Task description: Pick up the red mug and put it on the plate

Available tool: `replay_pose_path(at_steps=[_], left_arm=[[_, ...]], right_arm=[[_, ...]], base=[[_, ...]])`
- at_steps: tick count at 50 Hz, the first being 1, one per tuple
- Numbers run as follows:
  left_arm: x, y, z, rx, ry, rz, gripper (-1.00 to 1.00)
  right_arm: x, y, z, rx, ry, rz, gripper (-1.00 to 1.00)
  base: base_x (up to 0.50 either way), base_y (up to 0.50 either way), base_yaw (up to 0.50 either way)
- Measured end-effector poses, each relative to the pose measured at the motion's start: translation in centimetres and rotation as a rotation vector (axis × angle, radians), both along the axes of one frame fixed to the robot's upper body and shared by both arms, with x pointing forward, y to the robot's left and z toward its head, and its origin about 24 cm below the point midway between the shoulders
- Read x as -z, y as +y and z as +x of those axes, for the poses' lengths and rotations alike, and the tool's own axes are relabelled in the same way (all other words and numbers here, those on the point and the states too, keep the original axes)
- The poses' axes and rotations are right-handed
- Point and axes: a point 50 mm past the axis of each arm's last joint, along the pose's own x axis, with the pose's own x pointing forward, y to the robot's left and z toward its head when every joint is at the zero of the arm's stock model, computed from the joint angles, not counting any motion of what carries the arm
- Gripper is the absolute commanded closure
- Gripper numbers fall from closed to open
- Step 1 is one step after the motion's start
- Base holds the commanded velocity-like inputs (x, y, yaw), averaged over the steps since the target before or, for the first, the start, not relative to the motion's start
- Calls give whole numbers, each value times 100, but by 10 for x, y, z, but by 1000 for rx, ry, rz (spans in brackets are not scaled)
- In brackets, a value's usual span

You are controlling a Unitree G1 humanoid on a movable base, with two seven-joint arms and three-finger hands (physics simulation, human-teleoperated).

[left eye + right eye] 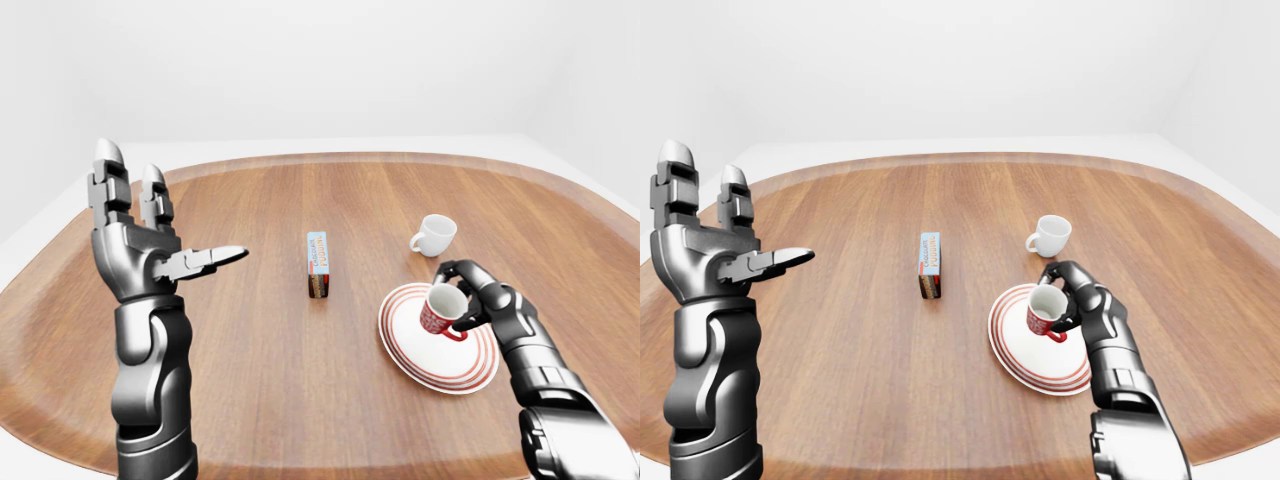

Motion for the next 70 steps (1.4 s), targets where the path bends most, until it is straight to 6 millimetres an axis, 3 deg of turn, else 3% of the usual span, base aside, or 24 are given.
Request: replay_pose_path(at_steps=[36, 70], left_arm=[[1, 0, -1, 0, 2, -3, -99], [0, 1, 0, 0, 1, -4, -99]], right_arm=[[19, -14, -4, 160, 9, -15, 100], [33, -10, -6, 243, -10, -25, 100]], base=[[0, 0, 0], [0, 0, 0]])
